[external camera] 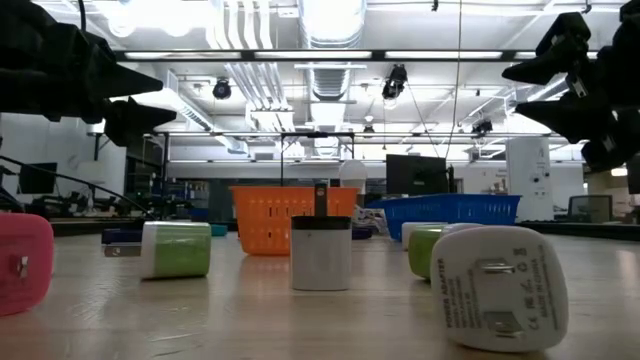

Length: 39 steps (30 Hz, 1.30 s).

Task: Pick & Place Office items
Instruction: Put the violet charger adapter into the orange bin

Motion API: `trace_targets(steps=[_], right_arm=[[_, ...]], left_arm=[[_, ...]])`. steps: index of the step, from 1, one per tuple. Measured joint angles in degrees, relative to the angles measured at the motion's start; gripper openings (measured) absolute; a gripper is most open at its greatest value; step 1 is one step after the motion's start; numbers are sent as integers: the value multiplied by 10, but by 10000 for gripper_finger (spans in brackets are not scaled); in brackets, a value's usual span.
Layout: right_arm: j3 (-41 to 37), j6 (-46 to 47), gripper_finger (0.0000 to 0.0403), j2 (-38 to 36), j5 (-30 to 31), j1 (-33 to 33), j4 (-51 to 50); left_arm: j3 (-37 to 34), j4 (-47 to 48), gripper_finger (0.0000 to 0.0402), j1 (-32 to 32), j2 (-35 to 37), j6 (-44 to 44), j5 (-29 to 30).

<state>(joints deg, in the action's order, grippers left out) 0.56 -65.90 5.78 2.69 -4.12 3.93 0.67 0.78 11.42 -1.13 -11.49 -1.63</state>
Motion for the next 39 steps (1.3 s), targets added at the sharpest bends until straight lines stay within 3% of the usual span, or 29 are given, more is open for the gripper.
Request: trace_targets(steps=[2,5,10,13,22,25,30,34,39], right_arm=[[0,70,242,1,-33,0,11],[0,266,242,2,-89,0,25],[0,601,242,2,-92,0,31],[0,698,242,3,-92,0,33],[0,727,242,4,-92,0,59],[0,698,242,4,-85,0,60],[0,706,242,5,-11,1,57],[0,735,241,41,3,3,45],[0,788,225,141,-6,4,45]], left_arm=[[0,0,346,0,0,2,0],[0,0,346,0,0,7,0],[0,0,346,0,-3,18,0],[0,0,346,0,-6,18,0],[0,1,346,0,-21,19,0],[0,1,346,0,-28,28,0],[0,0,346,0,-38,58,2],[0,-2,346,0,-40,57,11],[0,-1,346,0,-45,57,12]])
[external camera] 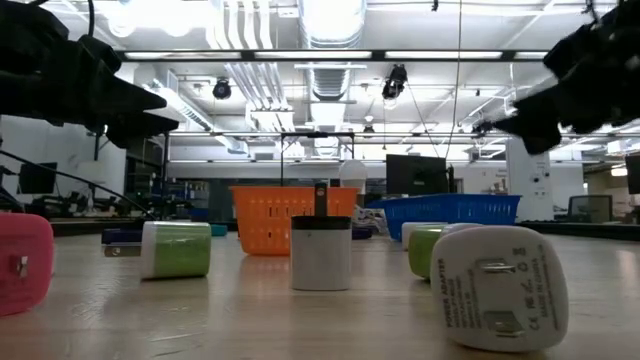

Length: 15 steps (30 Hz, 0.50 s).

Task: Pick & Place Office items
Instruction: Put the violet charger adapter into the orange bin

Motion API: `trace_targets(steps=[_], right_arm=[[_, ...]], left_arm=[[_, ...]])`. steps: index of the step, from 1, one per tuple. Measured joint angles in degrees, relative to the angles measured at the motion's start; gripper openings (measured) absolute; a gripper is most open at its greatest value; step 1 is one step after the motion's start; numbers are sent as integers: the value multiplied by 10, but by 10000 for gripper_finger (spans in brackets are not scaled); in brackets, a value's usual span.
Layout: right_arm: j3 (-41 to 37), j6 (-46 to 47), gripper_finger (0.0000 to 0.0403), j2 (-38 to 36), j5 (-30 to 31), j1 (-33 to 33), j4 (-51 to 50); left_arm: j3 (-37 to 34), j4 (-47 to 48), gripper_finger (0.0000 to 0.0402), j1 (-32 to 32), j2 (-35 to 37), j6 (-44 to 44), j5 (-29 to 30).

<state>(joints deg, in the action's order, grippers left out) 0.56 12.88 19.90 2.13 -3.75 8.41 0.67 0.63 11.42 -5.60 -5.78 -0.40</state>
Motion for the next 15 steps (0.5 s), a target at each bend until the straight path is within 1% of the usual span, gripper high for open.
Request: trace_targets(steps=[3,7,10,15], right_arm=[[24,14,216,72,-41,-4,-2],[102,17,214,170,-79,-39,-56],[188,8,214,244,-77,-88,-140],[336,10,214,377,-17,-178,-338]], left_arm=[[0,1,346,0,-8,0,0],[0,2,346,0,-26,-2,0],[0,2,346,0,-40,-2,0],[0,2,346,0,-56,-2,0]])
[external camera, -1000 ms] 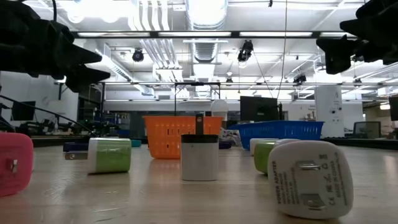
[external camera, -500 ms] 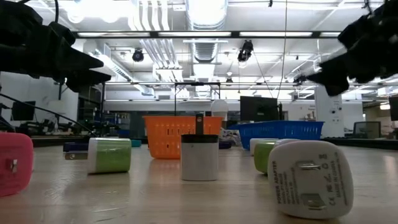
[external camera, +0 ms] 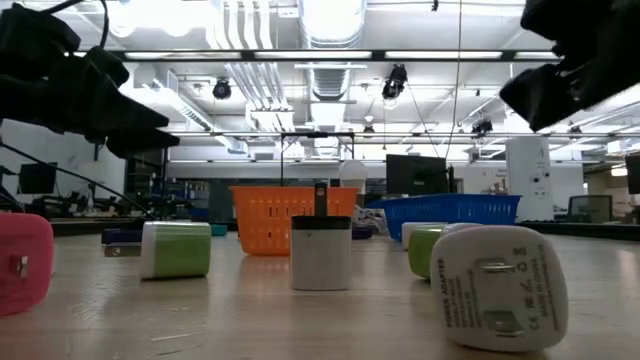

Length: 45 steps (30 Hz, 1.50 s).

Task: Pick & Place Office items
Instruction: Put the violet charger adapter into the orange bin

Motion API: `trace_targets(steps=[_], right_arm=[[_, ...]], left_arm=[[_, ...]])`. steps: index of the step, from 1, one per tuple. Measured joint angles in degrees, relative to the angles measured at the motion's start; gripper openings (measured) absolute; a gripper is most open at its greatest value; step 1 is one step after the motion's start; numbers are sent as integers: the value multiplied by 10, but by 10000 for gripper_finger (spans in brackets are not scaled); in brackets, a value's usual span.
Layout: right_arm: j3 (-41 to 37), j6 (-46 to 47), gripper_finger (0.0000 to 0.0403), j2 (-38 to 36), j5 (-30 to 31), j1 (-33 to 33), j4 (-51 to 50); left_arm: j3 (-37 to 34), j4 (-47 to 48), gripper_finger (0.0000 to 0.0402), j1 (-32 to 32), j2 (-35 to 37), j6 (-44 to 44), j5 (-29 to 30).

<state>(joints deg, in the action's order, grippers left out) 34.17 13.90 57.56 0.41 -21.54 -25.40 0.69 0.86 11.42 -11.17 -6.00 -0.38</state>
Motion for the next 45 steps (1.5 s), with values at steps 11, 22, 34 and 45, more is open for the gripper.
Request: trace_targets(steps=[11,22,34,45], right_arm=[[167,72,216,224,28,-120,-194],[308,77,234,335,40,-163,-304],[378,121,293,393,-7,-170,-346],[378,167,293,398,-19,-202,-341]], left_arm=[[0,0,346,0,-3,10,0],[0,-2,346,0,-3,16,0],[0,-1,346,0,-3,15,0],[0,0,346,0,-4,13,0]])
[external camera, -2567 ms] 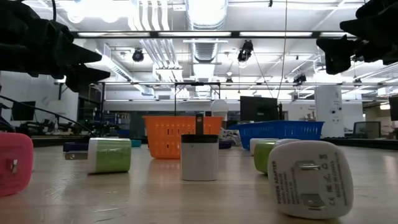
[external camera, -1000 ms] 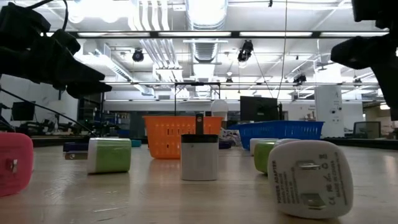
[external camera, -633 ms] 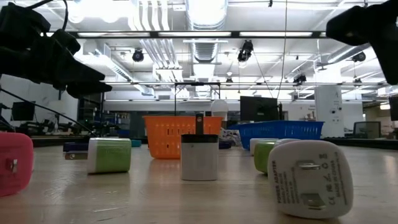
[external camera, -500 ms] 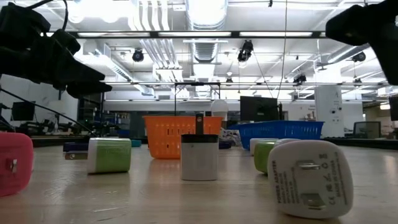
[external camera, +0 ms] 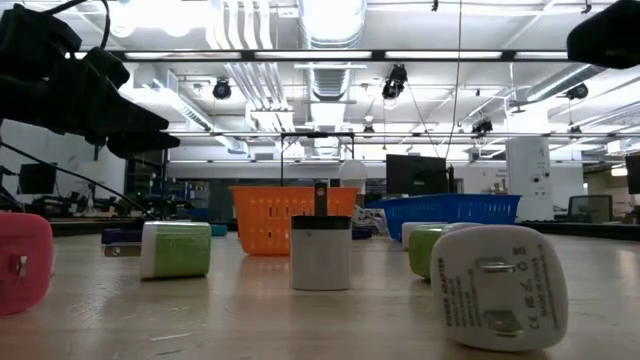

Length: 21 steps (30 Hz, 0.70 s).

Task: Pick & Place Office items
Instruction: Put the violet charger adapter into the orange bin

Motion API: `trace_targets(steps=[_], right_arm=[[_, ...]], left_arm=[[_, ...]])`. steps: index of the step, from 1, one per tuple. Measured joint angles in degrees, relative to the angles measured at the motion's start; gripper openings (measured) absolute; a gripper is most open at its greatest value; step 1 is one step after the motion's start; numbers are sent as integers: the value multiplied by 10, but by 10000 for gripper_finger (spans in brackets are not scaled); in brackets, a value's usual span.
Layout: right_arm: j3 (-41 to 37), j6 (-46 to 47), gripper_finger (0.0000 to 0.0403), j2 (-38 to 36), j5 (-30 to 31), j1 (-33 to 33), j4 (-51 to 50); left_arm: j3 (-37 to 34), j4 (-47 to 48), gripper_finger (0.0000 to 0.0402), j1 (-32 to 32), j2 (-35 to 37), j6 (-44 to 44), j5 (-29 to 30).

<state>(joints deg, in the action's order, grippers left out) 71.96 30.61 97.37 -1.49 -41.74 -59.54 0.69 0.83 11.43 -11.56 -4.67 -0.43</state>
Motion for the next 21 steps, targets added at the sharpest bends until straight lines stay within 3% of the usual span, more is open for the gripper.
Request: trace_targets(steps=[21], right_arm=[[-8,9,292,7,10,-6,14]], left_arm=[[0,1,346,0,0,0,-2]])
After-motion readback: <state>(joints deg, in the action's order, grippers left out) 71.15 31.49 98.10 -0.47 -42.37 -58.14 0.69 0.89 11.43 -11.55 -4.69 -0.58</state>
